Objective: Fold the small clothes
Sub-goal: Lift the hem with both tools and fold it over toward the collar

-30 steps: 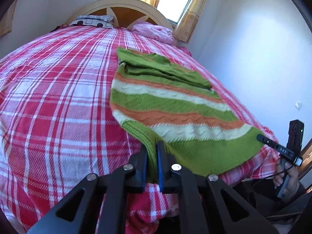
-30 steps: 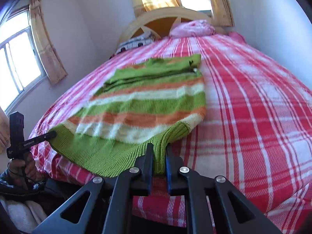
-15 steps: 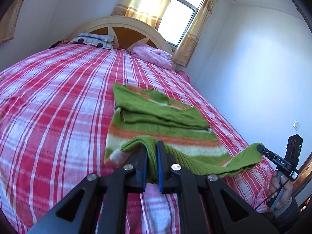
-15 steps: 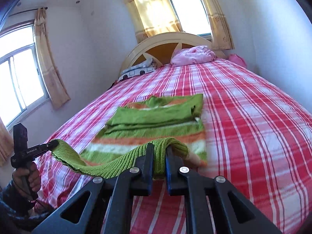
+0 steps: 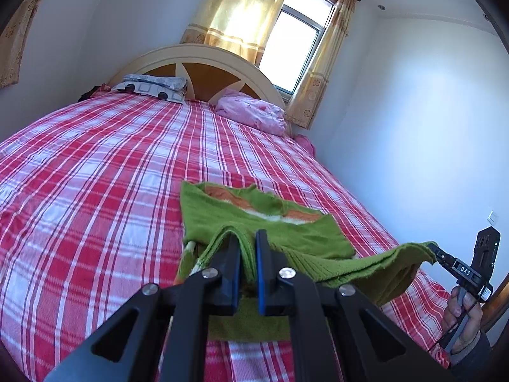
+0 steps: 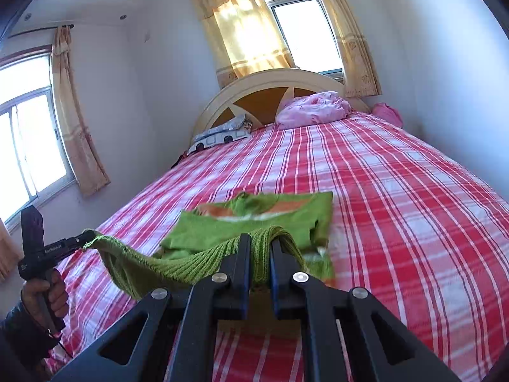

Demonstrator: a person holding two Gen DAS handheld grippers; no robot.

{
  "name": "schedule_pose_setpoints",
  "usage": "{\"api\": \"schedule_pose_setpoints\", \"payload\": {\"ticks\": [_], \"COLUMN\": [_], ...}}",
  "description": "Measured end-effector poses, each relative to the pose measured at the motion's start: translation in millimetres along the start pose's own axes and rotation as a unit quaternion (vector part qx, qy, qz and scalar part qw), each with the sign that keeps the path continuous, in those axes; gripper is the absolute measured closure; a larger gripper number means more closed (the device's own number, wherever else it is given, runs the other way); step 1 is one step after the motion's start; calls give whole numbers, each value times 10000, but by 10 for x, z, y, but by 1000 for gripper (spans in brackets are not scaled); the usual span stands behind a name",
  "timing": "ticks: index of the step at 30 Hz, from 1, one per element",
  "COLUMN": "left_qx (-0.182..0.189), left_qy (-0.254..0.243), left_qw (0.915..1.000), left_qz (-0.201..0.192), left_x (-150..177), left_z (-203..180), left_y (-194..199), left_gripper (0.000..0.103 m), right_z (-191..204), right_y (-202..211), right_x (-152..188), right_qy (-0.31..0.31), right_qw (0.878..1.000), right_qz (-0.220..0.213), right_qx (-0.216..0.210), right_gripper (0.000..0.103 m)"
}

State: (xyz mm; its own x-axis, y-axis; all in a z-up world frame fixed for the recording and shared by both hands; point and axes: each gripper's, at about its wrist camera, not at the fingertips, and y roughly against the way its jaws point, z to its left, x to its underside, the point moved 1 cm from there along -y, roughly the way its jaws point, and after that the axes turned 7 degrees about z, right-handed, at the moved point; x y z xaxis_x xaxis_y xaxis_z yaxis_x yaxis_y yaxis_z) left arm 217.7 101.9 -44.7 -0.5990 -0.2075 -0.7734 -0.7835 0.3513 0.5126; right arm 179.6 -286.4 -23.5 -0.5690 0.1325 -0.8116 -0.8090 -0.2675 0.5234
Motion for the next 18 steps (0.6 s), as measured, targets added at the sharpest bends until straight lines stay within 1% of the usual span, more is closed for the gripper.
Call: {"api": "schedule_pose_setpoints", "payload": {"ticks": [10,11,15,18], "left_qx": [-42,-65,-149,-136], "left_qy": [-35,-45,-70,-41], "left_qw": [10000,10000,9999,9999], "left_qz": [-32,-39,-53,2], "left_x": [-449,-493,-637,-733], "left_z": [17,27,79,126], "left_y": [-369,-412,-573,-725], "left_gripper": [95,98,98,98], "right_z": [-122,-130,-176,-224], "right_y": [-440,-478,-671,-831], "right_x": [-449,-492,-656,-777], "right_qy": [123,138,196,223], "right_qw": [9998,9998,9996,9995], "right_qz": [73,75,102,128], "right_qx": [115,127,172,181], "right_gripper": [93,93,93,93]}}
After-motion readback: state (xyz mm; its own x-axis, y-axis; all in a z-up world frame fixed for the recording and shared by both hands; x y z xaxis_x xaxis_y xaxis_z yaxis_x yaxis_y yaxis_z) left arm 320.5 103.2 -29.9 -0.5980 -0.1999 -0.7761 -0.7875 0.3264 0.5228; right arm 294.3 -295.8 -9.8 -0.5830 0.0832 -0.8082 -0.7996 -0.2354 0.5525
